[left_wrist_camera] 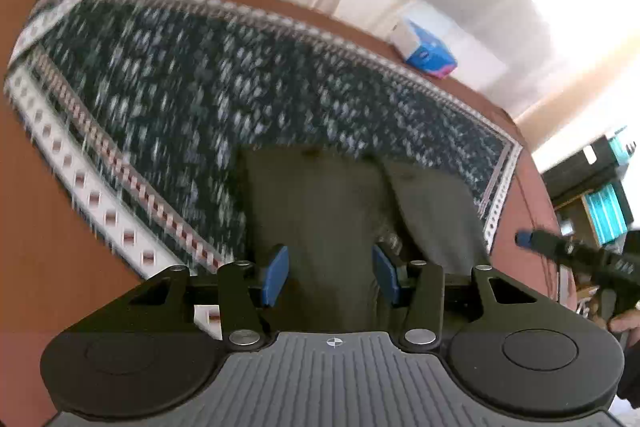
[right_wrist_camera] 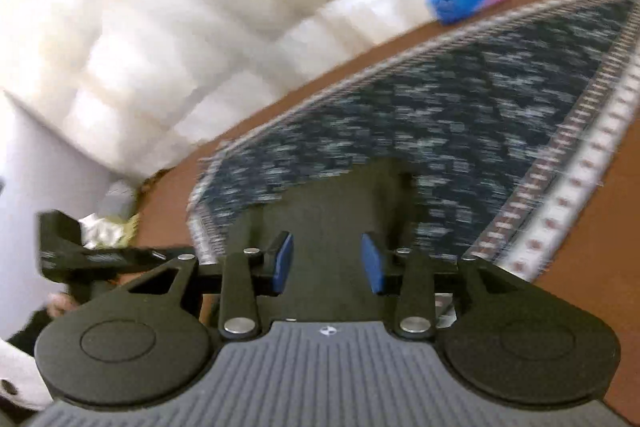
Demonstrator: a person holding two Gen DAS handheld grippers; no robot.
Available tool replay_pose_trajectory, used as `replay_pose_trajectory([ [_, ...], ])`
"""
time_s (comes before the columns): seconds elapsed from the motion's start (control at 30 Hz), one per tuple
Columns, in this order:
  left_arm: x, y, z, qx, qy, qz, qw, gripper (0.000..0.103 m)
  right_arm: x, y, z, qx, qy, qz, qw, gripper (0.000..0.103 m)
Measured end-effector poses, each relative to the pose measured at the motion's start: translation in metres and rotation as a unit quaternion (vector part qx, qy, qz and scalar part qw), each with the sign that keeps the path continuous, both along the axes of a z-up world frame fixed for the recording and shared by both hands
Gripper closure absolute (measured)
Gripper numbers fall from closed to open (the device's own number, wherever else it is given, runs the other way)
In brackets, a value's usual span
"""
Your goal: Fold clothes
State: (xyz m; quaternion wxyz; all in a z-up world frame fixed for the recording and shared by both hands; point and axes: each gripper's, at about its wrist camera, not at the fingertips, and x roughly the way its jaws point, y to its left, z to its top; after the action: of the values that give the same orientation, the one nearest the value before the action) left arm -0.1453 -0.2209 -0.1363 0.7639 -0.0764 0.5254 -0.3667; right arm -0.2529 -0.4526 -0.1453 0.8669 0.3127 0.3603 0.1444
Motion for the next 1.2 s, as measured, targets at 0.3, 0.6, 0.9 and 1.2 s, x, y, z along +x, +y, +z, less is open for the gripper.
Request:
replay_pose_trajectory([
  [0.3, -0.026, 0.007, -0.021, 0.002, 0.019, 0.011, 0.9998, 0.039, 0.124, 0.084, -0.006, -0.017, 0.008, 0.129, 0.991, 0.060],
  [0.6, -0.038, 0.013, -0.032, -0.008, 0.030, 0.012, 0.9995, 0.038, 0.172, 0.113, -0.044, 0.011, 0.085, 0.142, 0.986, 0.067],
  [0.9, -0.034, 0.018, -0.038, -0.009, 0.037, 0.005, 0.9993, 0.033, 0.183, 0.104, -0.053, 0.057, 0.113, 0.090, 0.988, 0.077],
  [1.2, -0.036, 0.016, -0.037, -0.012, 0.032, -0.007, 0.9994, 0.028, 0.170, 0.098, -0.024, 0.056, 0.056, 0.050, 0.996, 0.098],
])
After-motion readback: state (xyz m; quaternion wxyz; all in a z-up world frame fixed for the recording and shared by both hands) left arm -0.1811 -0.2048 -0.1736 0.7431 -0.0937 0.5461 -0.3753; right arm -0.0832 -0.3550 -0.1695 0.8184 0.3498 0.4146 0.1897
